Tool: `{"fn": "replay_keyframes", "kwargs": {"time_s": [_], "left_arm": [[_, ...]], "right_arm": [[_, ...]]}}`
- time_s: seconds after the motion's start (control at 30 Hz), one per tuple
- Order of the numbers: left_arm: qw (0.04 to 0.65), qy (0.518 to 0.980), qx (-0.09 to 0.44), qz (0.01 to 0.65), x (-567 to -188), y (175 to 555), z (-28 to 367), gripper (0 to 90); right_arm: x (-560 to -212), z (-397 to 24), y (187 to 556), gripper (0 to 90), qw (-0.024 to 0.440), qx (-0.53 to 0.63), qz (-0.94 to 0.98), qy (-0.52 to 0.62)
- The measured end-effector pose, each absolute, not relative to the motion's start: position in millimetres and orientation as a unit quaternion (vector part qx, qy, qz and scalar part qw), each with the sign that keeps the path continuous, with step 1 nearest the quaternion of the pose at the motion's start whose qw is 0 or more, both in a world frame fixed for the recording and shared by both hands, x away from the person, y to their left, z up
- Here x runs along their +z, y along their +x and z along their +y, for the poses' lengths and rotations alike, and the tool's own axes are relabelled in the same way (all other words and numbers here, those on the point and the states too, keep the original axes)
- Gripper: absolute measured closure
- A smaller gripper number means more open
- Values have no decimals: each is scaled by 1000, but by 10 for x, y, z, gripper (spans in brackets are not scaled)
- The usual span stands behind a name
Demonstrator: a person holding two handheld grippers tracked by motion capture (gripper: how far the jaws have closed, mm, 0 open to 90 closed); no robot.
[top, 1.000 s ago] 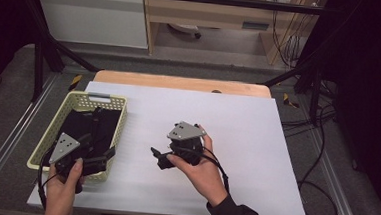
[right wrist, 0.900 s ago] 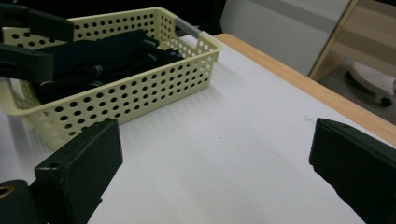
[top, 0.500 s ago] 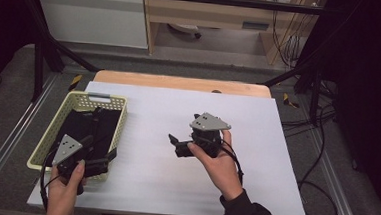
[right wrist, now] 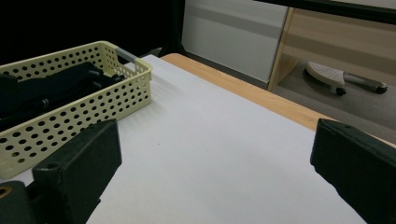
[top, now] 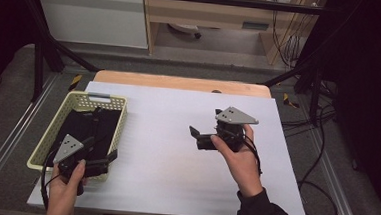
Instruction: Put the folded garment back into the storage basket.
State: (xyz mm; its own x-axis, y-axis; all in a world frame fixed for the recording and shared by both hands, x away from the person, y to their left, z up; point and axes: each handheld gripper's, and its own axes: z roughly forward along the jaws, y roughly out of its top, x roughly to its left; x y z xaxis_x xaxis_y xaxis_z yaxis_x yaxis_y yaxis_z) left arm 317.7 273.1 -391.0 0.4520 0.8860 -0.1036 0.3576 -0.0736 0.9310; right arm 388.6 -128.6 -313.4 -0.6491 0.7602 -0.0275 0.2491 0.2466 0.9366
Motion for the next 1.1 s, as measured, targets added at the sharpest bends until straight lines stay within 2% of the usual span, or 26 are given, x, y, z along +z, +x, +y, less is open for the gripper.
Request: {"fn": "replay_keyframes", "kwargs": {"time_s": [0.73,0.97,1.1], "left_arm": [[502,684,261,461,-3948,3196,2770,59],[506,677,261,465,-3941,3198,2812,60],[505,681,260,463,-3949,3200,2797,31]], "right_arm": [[-2977,-1951,3787,12,267,513,725,373],[-3026,-2090,3733,13,267,504,730,377],[-3060,-2171,3716,15,274,497,728,384]]}}
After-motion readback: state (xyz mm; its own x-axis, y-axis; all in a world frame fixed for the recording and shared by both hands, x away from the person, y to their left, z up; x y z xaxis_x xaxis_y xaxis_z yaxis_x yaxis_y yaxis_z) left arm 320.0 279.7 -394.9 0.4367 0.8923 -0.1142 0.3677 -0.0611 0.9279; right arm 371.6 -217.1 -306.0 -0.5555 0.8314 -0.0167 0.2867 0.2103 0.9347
